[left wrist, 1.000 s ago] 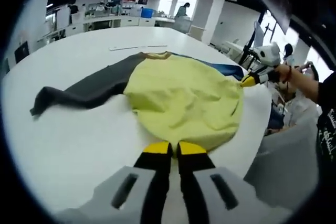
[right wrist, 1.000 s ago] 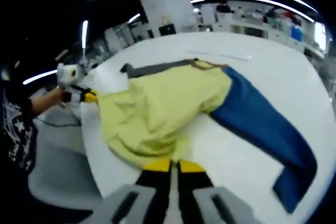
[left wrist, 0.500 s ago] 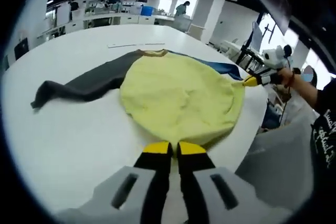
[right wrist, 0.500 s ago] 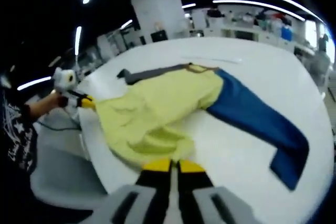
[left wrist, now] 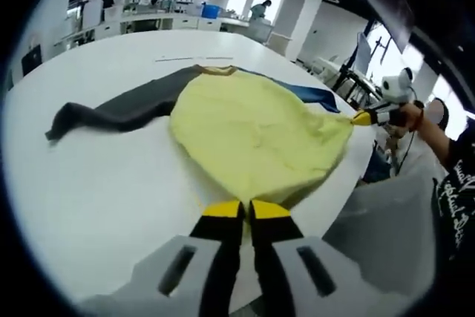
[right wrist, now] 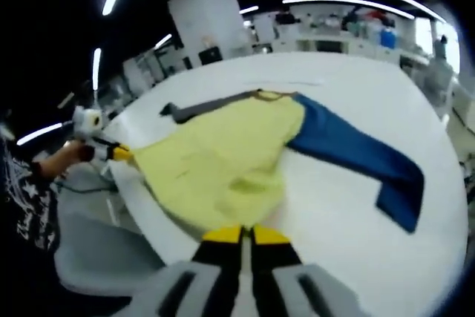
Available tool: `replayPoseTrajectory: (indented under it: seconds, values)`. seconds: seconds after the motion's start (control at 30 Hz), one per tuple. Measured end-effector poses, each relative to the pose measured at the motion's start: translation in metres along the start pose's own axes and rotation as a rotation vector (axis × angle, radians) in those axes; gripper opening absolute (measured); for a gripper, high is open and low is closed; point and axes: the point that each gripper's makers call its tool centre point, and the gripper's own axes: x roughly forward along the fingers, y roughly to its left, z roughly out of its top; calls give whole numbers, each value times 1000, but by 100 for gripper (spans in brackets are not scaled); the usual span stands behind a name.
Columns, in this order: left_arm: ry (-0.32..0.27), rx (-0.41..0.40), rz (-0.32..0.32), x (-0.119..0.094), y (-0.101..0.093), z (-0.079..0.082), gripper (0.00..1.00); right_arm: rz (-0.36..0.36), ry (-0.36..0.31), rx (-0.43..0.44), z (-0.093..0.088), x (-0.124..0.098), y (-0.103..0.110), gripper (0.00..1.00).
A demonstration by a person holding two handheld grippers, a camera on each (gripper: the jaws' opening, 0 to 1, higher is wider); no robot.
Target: Fold the garment on the visible template until the final outline fits inside the template.
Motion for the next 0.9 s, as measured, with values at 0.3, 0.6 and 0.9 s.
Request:
replayPoseTrajectory:
  seconds: [0.3, 0.6, 0.9]
  values:
    - [14, -51, 13, -7, 7, -8, 0, -40, 49, 69, -23, 1, 4, 0]
    - [53, -98, 29, -9, 18, -23, 0, -70, 73, 120, -36, -1, -3, 0]
    - [144, -116, 48, 5, 19, -48, 0, -97, 127, 86, -44, 14, -6, 0]
